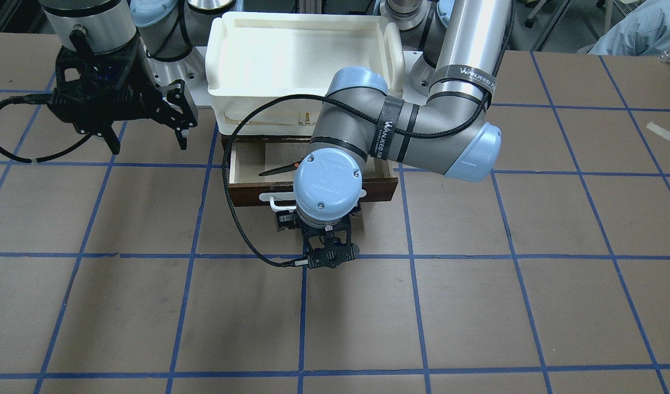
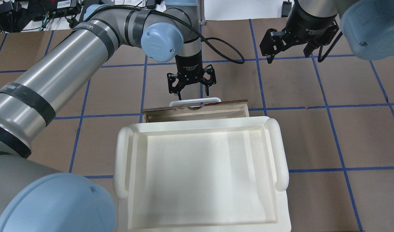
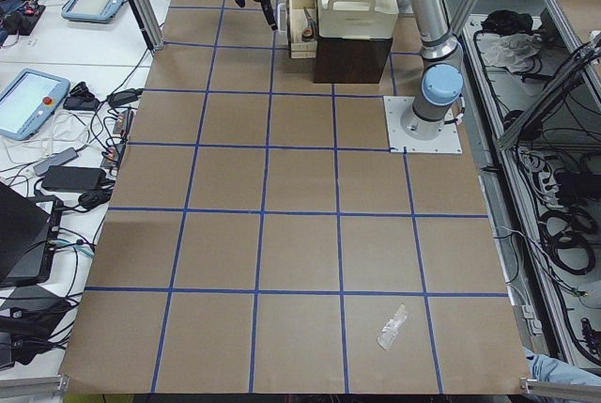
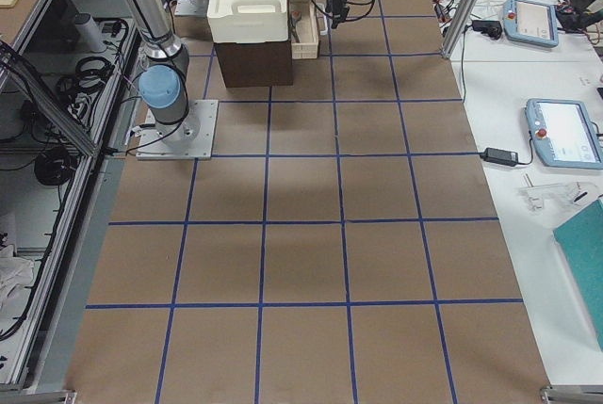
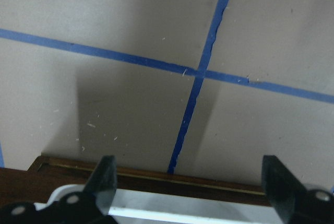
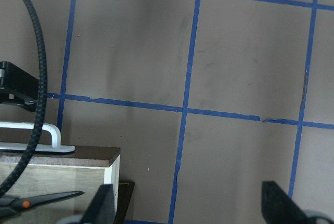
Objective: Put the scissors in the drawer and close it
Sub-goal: 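Push the drawer closed with the left gripper, away from the robot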
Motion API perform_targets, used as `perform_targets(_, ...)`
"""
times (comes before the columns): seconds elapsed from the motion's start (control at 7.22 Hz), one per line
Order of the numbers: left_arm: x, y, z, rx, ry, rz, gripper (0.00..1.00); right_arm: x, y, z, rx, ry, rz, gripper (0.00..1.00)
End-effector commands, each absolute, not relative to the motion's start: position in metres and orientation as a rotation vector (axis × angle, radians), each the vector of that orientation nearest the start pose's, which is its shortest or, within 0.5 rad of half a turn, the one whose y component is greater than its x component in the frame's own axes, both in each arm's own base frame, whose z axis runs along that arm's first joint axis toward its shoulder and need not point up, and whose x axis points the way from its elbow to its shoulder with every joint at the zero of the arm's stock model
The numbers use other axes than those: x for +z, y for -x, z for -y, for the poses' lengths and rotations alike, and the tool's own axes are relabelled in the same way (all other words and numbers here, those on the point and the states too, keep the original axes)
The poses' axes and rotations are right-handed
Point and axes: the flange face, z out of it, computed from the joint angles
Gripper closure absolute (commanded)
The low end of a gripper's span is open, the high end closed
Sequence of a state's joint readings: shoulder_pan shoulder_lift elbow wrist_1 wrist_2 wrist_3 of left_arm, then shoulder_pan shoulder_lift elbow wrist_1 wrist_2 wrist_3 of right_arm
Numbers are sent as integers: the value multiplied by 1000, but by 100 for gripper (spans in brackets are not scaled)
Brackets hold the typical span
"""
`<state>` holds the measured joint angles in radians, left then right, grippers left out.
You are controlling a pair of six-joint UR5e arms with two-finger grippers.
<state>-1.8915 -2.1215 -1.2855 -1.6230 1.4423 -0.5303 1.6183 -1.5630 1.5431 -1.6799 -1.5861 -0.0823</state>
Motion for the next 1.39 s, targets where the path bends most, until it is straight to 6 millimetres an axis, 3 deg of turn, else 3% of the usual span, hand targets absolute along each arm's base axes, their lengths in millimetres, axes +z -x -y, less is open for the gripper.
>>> perform_targets(0.0,291,347,575,644,349,-3023,0,508,-155,500,-201,204,-3149,0)
perform_targets(0.69,292,343,558,821,367,-2956,0,507,-155,500,-198,204,-3151,0)
perform_targets(1.25,279,344,546,974,396,-2913,0,506,-155,501,-196,206,-3154,0)
